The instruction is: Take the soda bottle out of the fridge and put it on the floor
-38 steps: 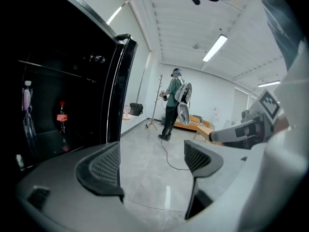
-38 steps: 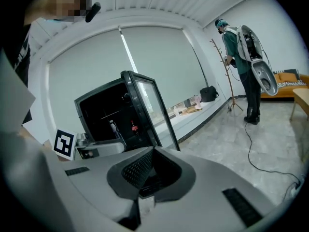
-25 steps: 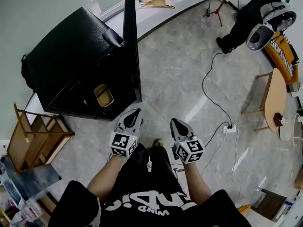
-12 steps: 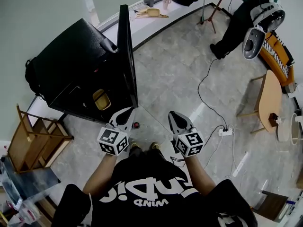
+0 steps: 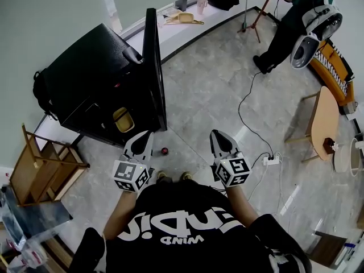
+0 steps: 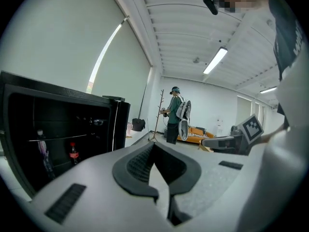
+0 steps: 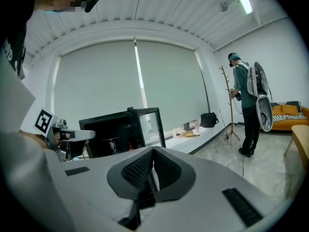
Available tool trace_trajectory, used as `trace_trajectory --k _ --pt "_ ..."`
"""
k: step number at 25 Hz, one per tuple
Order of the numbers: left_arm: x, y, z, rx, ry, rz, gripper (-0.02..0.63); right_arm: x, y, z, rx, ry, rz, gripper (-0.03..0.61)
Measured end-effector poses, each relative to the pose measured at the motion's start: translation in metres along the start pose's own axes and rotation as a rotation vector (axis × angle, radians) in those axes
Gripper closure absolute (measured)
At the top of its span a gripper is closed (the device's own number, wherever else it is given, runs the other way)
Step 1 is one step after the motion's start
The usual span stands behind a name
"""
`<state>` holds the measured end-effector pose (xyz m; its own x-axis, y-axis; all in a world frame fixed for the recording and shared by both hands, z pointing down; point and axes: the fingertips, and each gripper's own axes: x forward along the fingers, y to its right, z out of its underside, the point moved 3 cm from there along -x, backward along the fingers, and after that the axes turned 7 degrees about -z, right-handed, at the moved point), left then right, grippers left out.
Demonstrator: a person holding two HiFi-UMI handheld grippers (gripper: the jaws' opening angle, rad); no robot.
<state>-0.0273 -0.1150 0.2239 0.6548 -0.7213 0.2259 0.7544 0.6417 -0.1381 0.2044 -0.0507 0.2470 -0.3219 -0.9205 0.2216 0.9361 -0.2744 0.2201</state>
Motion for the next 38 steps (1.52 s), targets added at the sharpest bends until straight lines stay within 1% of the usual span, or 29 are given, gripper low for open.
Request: trace_trajectory --k 3,8,23,38 --pt "0.0 -0.003 0.002 0.025 0.01 -0.02 0.606 0.004 0.001 -0.001 -0.014 0.003 -0.008 0.557" --pt "0.007 -0.01 0.008 0.014 0.012 -0.048 0.606 0.014 0.003 -0.003 -0.032 0.012 -0.016 0.557" --pt "0.011 -0.01 0.007 0.009 0.01 -0.066 0.606 0.016 0.001 -0.005 -0.053 0.017 -0.039 0.557" --pt "0.001 -0.008 0.011 0.006 0.015 -0.087 0.606 0.013 -0.009 0.002 -0.039 0.022 -0.045 0.556"
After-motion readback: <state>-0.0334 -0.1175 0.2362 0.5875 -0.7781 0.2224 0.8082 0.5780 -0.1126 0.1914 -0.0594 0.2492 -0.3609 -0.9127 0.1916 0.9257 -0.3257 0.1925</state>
